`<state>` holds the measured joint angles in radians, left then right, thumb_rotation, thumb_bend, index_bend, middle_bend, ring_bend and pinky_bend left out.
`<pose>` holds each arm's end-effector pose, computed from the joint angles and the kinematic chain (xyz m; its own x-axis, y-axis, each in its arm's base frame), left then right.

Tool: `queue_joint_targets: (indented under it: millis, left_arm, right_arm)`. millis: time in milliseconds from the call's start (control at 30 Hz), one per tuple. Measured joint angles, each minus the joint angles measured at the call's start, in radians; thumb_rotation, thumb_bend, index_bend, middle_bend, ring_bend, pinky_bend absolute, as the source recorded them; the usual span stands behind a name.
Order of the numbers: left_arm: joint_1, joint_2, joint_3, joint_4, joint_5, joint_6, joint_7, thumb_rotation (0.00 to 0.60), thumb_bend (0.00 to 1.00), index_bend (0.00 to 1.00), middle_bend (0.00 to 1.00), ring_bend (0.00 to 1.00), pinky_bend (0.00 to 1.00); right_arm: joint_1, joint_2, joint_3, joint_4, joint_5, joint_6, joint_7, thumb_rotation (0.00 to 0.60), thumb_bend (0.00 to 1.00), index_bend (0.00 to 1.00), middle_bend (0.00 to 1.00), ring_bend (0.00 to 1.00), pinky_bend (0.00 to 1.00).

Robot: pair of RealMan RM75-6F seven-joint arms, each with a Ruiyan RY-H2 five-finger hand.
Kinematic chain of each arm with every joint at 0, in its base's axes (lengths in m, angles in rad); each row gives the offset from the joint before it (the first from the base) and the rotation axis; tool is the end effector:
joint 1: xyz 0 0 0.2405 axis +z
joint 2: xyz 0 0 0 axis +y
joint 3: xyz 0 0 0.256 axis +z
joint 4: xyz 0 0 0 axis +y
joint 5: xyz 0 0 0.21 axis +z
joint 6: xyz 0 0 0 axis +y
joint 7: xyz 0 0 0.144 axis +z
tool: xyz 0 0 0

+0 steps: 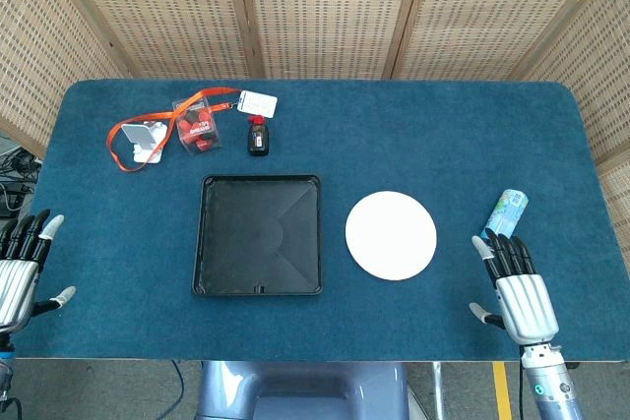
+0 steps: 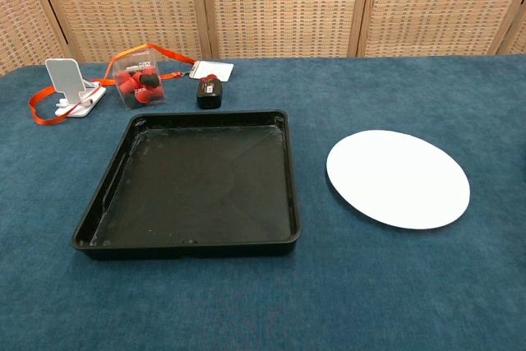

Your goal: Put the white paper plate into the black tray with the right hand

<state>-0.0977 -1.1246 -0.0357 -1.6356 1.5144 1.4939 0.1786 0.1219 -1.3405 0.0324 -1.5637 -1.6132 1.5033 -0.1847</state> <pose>-0.3022 0.1815 0.1536 0.5293 -0.0015 0.8484 0.8478 -0.0370 -0.5290 -0.2734 -0.1852 0.0886 0.4122 0.0236 0.9108 -0.8980 -0.1582 0.4105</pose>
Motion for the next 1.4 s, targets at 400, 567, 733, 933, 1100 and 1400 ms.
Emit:
queue_joint_targets:
  millis: [400,567,733,933,1100,1400]
  left_arm:
    - [0.000,-0.001,0.002,-0.005,0.009,0.006,0.010,0.600,0.00,0.00,0.00,0.00,0.00]
    - [-0.002,-0.002,0.001,-0.001,0.004,-0.001,0.009,0.600,0.00,0.00,0.00,0.00,0.00]
    - [-0.003,-0.002,0.000,-0.004,0.002,-0.001,0.014,0.600,0.00,0.00,0.00,0.00,0.00]
    - [0.000,0.000,0.000,-0.009,0.004,0.006,0.017,0.600,0.00,0.00,0.00,0.00,0.00]
    - [0.000,0.000,-0.001,-0.009,0.002,0.007,0.016,0.600,0.00,0.00,0.00,0.00,0.00]
    - [-0.003,-0.001,-0.004,-0.002,-0.010,-0.004,0.009,0.600,0.00,0.00,0.00,0.00,0.00]
  right_arm:
    - [-0.001,-0.004,0.004,-0.006,-0.004,0.010,0.005,0.600,0.17,0.05,0.00,0.00,0.01]
    - [0.001,-0.012,0.004,-0.001,-0.001,0.005,-0.005,0.600,0.17,0.05,0.00,0.00,0.01]
    - [0.003,-0.025,-0.005,0.006,-0.001,-0.008,-0.018,0.600,0.16,0.05,0.00,0.00,0.01]
    - [0.010,-0.054,-0.014,0.027,-0.007,-0.028,-0.020,0.600,0.27,0.07,0.00,0.00,0.01]
    - [0.029,-0.108,-0.018,0.063,-0.006,-0.063,-0.017,0.600,0.39,0.08,0.00,0.00,0.01]
    - [0.078,-0.244,-0.001,0.168,0.017,-0.134,0.005,0.600,0.46,0.08,0.00,0.00,0.01]
